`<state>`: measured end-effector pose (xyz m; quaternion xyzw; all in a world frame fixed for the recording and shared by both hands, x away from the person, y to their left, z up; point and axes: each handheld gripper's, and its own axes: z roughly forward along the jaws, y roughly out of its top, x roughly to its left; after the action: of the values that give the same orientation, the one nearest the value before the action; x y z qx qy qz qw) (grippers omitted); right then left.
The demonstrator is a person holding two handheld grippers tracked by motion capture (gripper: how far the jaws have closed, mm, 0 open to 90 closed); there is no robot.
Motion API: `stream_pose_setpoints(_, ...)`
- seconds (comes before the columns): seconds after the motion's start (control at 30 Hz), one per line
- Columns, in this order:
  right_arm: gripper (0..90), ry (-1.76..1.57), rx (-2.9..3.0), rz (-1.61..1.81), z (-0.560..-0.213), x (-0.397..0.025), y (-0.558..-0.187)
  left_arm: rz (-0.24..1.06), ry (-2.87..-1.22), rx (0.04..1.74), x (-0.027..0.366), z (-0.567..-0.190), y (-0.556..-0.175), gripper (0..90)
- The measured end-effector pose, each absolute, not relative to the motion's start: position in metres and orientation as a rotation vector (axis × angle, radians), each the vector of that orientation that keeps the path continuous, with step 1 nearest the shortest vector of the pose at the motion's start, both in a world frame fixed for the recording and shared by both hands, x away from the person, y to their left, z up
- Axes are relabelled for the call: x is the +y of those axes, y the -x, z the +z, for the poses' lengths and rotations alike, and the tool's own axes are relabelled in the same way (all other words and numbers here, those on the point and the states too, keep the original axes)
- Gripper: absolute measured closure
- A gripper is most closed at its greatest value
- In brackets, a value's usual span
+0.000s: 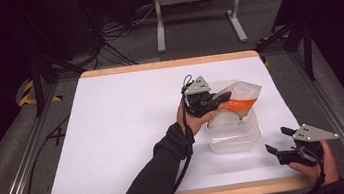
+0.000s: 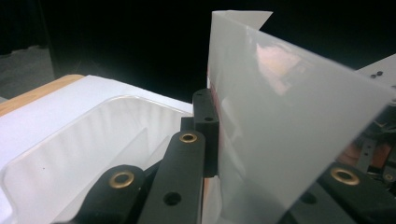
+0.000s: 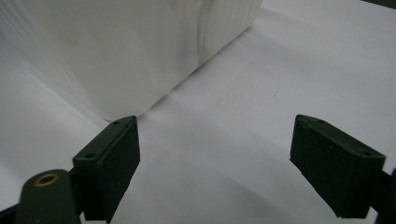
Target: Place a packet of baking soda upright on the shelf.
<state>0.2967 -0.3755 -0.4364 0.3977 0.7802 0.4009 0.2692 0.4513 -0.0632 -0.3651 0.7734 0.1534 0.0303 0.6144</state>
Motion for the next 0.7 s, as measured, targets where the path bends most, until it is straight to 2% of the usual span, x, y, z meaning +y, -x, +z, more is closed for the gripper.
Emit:
stream_pose_setpoints(0.27,16.6,-1.074,2.103,1.083,-0.436,-0.376,-0.296,0.072,-1.776,0.357,-0.060,-0.364,-0.451,89.2)
stream_pose_setpoints(0.33,16.6,-1.073,2.105,1.083,-0.436,-0.376,-0.296,0.079,-1.768,0.374,-0.057,-0.364,-0.451,84.6)
stream_pose_setpoints(0.7,16.6,-1.072,2.104,1.081,-0.436,-0.376,-0.296,0.158,-1.824,0.326,-0.049,-0.350,-0.440,81.3)
